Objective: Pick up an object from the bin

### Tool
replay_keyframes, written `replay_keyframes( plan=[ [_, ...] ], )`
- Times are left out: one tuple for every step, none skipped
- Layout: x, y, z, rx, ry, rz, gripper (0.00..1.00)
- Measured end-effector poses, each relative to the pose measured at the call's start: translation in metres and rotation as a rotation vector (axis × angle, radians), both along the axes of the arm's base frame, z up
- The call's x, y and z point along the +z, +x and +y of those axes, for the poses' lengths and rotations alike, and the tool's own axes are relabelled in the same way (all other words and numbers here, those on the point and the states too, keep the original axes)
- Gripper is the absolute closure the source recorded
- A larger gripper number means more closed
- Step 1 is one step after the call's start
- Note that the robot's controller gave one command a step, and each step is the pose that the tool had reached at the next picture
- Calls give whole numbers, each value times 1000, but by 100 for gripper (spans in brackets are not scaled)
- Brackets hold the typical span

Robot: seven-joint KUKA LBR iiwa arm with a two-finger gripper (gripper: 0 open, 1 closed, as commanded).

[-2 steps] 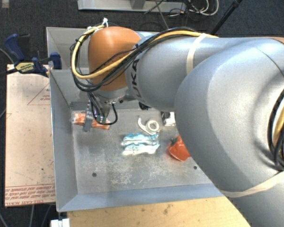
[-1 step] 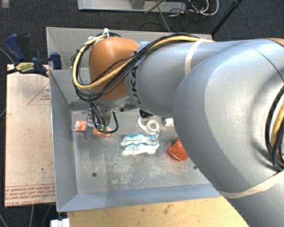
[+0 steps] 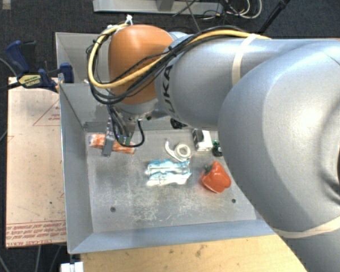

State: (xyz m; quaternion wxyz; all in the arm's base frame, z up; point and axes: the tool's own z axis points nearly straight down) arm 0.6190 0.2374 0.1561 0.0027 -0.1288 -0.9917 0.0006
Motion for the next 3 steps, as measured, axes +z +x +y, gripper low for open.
replay_keyframes(
  plan=[
    [-26, -4, 4, -10, 5, -16, 100],
    [-9, -18, 7, -15, -3, 6, 100],
    [57, -16, 5, -17, 2, -5, 100]
  ],
)
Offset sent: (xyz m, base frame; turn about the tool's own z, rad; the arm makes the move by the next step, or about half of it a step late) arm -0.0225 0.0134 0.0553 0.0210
